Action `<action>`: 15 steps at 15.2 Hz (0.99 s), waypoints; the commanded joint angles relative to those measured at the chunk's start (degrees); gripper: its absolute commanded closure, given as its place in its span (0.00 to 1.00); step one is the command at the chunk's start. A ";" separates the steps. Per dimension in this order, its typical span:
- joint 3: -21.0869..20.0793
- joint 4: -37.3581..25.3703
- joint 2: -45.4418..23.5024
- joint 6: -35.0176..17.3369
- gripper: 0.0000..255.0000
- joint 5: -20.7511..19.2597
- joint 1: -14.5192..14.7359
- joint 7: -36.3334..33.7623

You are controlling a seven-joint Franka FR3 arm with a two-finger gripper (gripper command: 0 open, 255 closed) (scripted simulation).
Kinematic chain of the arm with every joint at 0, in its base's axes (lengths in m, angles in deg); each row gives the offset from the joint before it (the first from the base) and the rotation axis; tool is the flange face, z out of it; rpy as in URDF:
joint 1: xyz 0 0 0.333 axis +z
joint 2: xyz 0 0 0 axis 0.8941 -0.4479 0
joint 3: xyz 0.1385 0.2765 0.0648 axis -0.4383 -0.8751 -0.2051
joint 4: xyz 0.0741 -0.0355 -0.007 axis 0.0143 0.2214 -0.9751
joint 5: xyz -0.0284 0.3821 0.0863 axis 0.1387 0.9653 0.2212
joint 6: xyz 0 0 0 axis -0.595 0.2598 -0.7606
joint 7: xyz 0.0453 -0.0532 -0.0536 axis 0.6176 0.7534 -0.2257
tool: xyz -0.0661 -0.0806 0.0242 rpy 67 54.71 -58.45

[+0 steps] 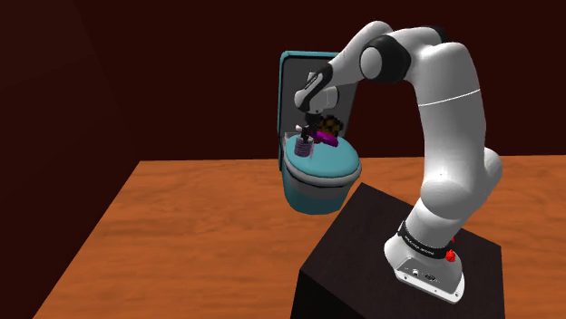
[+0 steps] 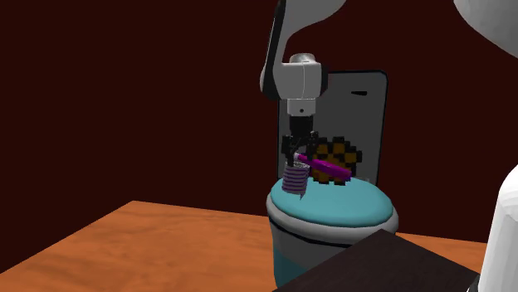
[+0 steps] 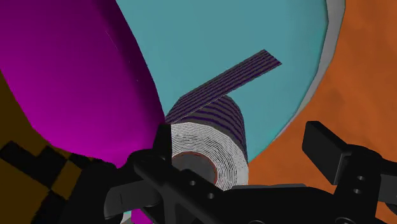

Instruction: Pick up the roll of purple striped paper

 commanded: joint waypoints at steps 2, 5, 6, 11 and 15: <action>-0.42 -3.04 -3.33 -0.05 0.00 0.54 -1.11 0.68; -0.86 -3.30 -5.05 -1.49 0.00 1.01 -1.43 0.93; -1.00 -3.42 -5.64 -1.96 0.00 1.16 -1.54 1.01; -1.40 -3.70 -7.16 -3.19 1.00 1.55 -1.81 1.19; -1.39 -3.78 -7.17 -3.12 1.00 1.54 -1.80 1.17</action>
